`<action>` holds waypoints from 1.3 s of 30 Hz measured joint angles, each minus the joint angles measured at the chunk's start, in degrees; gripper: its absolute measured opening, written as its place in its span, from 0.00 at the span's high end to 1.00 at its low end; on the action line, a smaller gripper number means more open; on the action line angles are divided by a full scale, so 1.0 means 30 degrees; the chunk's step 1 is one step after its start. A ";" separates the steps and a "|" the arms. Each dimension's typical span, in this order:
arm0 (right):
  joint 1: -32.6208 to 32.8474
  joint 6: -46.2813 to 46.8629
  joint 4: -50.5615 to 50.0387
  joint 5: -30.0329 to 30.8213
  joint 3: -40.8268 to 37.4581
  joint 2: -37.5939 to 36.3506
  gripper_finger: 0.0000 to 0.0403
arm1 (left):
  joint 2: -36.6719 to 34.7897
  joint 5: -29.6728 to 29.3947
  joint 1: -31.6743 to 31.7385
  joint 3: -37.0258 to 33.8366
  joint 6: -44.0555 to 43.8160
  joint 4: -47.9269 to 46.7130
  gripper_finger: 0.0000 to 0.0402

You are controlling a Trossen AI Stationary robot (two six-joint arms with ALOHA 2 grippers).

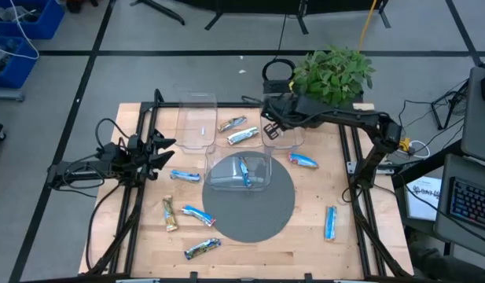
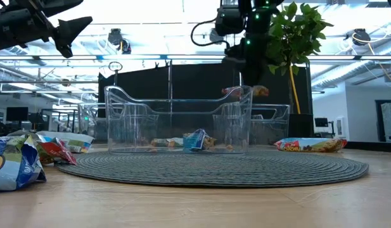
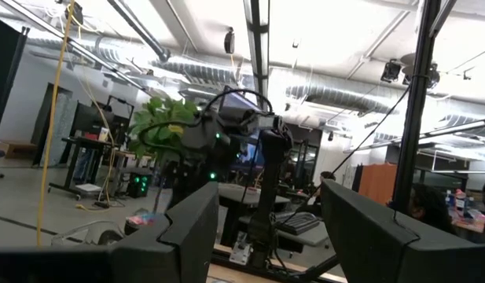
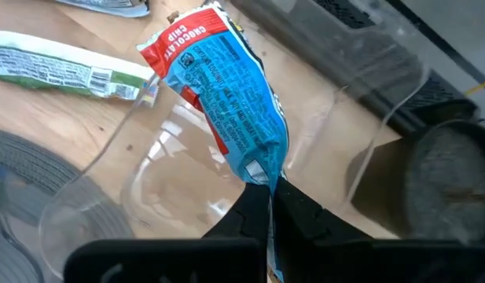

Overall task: Pick and place Granola Bars by type
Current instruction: Put the red granola bar into the top right transparent bin

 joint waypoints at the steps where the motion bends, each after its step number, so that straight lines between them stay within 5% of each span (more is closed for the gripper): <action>1: 0.0079 0.0313 0.0099 0.0001 -0.0215 0.0000 1.00 | -0.0004 0.0000 0.0000 0.0000 0.0000 0.0000 0.44; 15: 0.0938 0.3555 0.3190 -0.0029 -0.3594 0.0000 1.00 | 0.0004 0.0000 0.0003 0.0000 0.0000 0.0000 0.44; 39: 0.0849 0.2533 0.6372 -0.0534 -0.7233 -0.0090 1.00 | -0.0004 0.0000 0.0001 0.0000 0.0000 0.0000 0.44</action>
